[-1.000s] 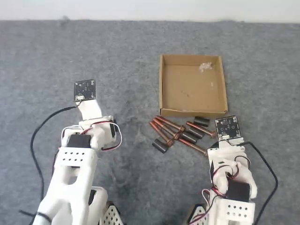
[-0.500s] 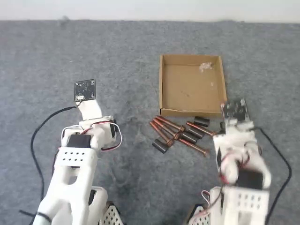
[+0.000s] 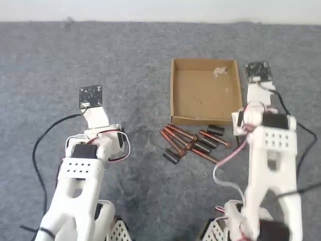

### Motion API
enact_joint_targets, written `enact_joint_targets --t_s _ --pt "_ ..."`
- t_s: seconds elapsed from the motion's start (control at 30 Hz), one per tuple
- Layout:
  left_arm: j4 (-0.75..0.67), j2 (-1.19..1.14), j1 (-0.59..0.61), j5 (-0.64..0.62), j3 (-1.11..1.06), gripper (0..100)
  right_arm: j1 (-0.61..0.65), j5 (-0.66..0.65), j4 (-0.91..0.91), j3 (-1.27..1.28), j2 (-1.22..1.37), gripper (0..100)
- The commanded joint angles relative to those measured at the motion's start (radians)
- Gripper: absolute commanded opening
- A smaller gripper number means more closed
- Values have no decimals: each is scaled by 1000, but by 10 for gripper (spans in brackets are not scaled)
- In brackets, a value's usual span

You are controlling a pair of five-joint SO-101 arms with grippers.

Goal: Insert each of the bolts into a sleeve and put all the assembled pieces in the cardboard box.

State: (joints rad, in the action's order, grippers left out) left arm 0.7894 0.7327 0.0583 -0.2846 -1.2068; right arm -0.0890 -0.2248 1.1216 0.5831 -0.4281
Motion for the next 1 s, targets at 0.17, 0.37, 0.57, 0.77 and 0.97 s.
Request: enact_joint_targets --t_s 0.17,0.37,0.57,0.77,0.97 --pt "-2 -3 3 12 12 105 -7 12 -140 -192 291 148" --pt "-23 -6 3 14 7 105 1 15 -278 -235 493 146" --pt "-29 -8 3 60 7 105 36 15 -383 -241 636 136" --pt "-29 -8 3 60 10 105 131 12 -323 -269 607 31" --pt "-29 -8 3 61 10 105 271 15 -295 -278 572 6"
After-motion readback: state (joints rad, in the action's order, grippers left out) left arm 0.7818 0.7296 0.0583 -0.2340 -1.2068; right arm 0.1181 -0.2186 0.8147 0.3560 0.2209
